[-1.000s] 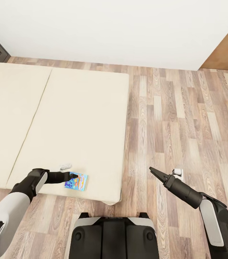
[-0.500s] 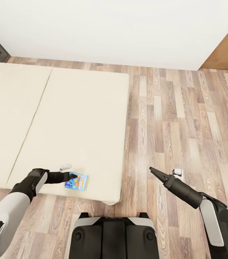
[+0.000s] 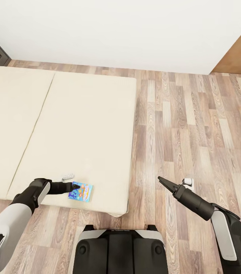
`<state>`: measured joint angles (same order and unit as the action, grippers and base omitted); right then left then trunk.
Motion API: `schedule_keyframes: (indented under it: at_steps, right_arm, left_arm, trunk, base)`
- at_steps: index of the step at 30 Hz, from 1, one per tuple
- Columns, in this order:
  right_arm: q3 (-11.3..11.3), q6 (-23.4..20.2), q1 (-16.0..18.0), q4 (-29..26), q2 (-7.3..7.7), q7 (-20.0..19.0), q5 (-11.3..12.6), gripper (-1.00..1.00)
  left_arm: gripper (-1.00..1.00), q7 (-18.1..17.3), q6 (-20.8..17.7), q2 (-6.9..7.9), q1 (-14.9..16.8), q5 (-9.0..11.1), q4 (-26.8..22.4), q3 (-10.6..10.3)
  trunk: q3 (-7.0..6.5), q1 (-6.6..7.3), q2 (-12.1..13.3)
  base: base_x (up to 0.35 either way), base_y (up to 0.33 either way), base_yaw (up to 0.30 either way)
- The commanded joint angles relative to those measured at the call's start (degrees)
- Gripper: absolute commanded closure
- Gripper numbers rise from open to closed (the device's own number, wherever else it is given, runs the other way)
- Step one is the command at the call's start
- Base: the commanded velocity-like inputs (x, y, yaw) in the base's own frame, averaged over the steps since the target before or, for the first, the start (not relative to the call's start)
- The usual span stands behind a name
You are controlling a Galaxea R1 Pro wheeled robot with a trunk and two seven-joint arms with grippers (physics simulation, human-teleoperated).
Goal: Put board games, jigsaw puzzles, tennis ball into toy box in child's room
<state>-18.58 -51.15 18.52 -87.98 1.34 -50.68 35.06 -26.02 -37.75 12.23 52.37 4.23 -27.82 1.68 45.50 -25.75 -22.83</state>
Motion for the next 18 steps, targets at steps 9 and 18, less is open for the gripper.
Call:
schedule_keyframes:
  at_steps: [9, 18]
  right_arm:
    - [0.0, -0.3, 0.0, 0.0, 0.06, -0.2, 0.0, -1.0]
    - [0.0, -0.3, 0.0, -0.1, 0.02, -0.3, 0.0, -1.0]
  left_arm:
    - [-1.0, 0.2, -0.2, -0.01, 0.0, 0.4, 0.0, 0.2]
    - [-1.0, 0.2, 0.1, -0.09, 0.0, 0.4, 0.0, 0.2]
  trunk:
    - [0.16, -0.03, -0.1]
    - [0.8, -0.03, -0.1]
  base:
    - [0.0, 0.0, 0.0]
    - [0.0, 0.0, 0.0]
